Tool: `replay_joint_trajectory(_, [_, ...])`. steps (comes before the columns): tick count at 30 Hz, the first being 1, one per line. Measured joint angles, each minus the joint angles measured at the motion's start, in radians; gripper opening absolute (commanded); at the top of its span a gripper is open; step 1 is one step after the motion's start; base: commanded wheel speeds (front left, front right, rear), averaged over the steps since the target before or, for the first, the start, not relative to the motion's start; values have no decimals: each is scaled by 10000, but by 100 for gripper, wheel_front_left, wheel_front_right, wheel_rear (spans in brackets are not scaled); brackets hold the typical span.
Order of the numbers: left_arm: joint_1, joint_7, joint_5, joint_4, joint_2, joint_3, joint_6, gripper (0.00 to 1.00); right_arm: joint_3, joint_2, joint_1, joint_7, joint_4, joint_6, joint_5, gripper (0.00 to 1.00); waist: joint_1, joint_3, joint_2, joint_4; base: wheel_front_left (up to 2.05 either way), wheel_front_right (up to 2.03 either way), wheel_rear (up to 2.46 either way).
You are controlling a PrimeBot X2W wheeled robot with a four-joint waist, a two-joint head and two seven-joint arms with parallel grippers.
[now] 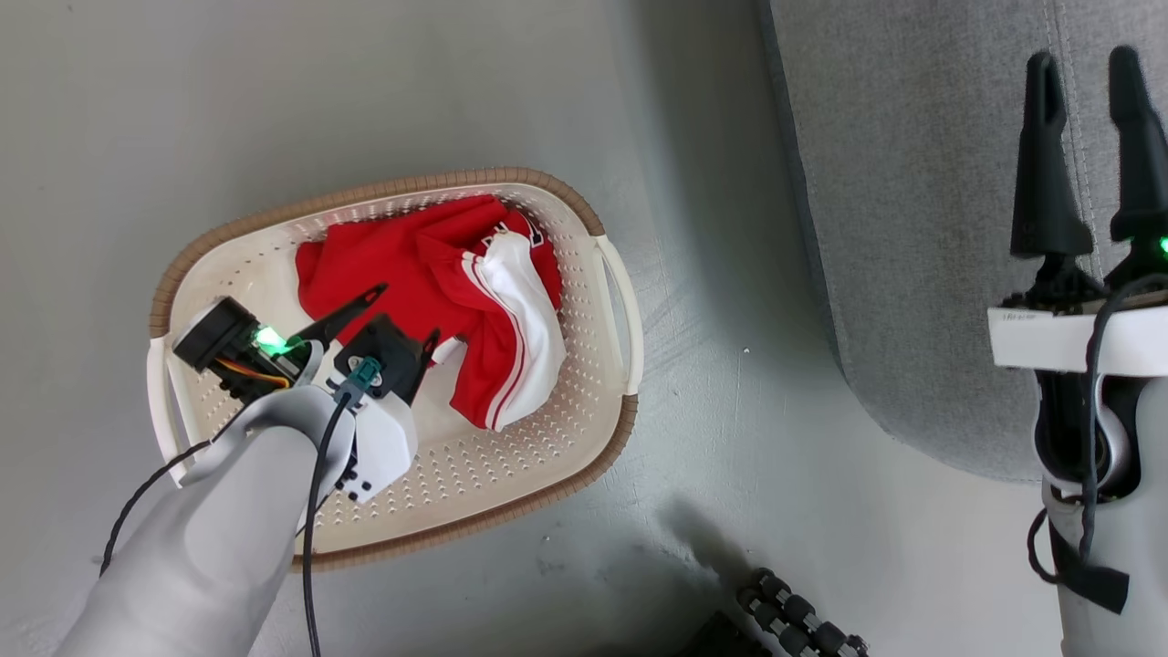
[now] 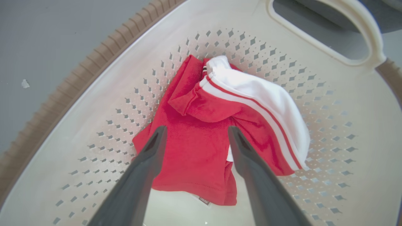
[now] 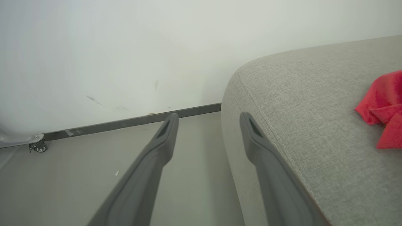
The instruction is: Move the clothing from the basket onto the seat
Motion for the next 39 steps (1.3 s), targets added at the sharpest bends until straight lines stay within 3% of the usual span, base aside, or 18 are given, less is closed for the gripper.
replay_joint_trajectory(19, [-905, -433, 581, 414, -424, -700, 56, 100, 15, 0, -538, -12, 102, 0, 293, 100, 0, 648, 0, -346, 0, 0, 0])
replay_joint_trajectory(39, [-1721, -995, 1254, 1016, -477, -1216, 56, 100, 328, 2, -722, -13, 182, 2, 376, 100, -1, 997, 0, -611, 0, 0, 0])
